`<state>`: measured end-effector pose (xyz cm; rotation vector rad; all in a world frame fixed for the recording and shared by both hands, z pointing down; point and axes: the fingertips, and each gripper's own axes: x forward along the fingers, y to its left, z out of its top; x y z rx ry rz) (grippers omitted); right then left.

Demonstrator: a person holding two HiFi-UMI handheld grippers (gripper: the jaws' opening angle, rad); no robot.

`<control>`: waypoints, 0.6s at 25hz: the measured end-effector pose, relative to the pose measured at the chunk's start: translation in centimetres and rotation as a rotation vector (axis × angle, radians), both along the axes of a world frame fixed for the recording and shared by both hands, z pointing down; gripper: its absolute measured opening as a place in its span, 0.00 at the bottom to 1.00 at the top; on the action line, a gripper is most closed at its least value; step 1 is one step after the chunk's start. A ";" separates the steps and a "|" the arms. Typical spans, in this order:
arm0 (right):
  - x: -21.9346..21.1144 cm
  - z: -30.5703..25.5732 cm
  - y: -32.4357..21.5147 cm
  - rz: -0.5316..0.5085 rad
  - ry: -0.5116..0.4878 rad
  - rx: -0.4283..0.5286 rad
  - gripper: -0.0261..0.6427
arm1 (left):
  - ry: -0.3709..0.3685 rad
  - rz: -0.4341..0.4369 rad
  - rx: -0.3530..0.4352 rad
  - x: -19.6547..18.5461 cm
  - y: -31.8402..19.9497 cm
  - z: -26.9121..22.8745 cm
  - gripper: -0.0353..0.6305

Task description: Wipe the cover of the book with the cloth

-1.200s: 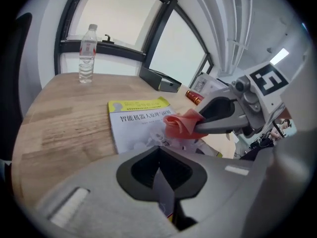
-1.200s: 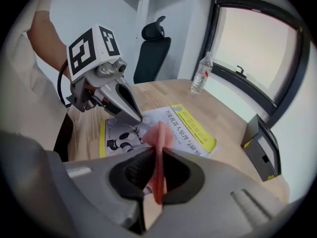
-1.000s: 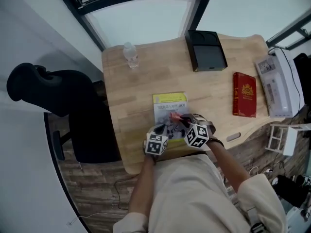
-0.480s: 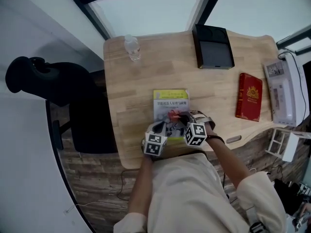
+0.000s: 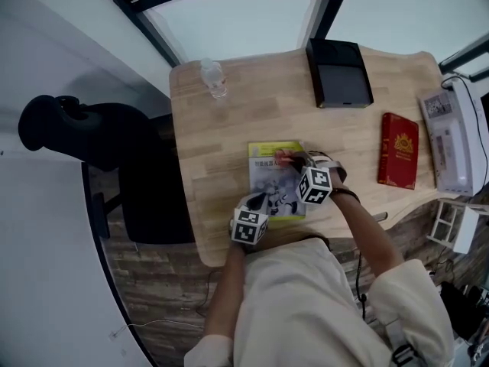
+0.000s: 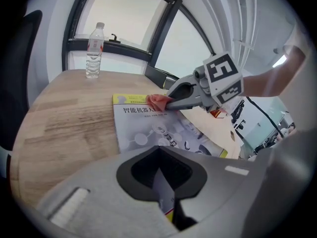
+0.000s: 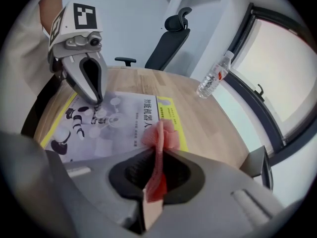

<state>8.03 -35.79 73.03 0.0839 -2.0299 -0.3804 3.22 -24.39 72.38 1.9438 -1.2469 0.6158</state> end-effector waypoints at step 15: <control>-0.5 -0.1 -3.0 -0.010 0.038 0.074 0.09 | 0.024 0.015 -0.008 -0.2 0.2 -0.1 0.06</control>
